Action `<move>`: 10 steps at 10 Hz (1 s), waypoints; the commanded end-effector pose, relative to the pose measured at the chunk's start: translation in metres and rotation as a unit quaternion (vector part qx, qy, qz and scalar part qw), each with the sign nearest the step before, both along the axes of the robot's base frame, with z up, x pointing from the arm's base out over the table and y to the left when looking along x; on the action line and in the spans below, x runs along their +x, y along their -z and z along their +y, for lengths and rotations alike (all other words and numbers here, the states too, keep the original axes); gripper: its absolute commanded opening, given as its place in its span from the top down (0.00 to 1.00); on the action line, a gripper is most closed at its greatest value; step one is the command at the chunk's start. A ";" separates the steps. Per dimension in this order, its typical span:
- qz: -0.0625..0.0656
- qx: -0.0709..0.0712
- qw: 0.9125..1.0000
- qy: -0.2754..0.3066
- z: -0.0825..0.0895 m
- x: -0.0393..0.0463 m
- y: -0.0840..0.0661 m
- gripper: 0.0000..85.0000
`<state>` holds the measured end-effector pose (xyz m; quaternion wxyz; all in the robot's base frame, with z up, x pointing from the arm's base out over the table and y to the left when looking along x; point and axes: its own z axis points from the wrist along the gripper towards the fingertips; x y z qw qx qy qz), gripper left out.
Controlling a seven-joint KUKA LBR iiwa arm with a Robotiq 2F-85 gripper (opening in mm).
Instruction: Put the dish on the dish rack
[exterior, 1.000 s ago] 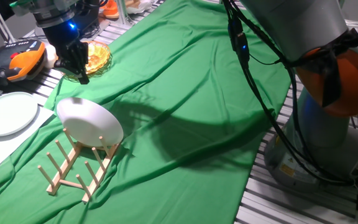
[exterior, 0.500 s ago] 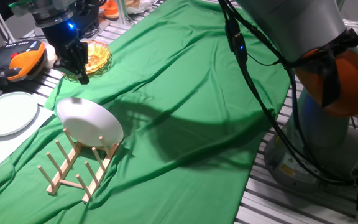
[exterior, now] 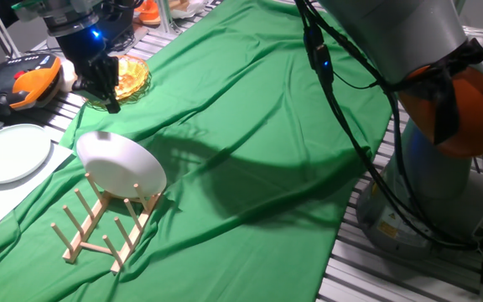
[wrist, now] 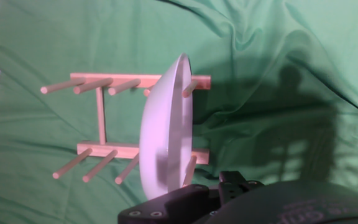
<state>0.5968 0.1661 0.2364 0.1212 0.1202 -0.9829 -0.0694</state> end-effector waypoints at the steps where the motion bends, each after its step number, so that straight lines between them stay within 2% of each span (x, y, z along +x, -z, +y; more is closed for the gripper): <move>1: -0.001 0.000 1.000 0.000 0.000 0.0001 0.000 1.00; 4: 0.004 -0.007 1.000 0.008 0.000 0.0000 -0.001 1.00; 5: 0.002 -0.006 1.000 0.009 0.000 0.0000 -0.001 0.80; 7: 0.002 -0.005 1.000 0.008 0.000 0.0001 -0.001 0.80; 8: 0.002 0.003 1.000 0.000 0.000 0.0004 -0.001 1.00; 9: 0.003 0.005 1.000 -0.004 0.001 0.0006 -0.001 1.00; 10: 0.000 0.000 1.000 -0.006 0.001 0.0006 -0.001 1.00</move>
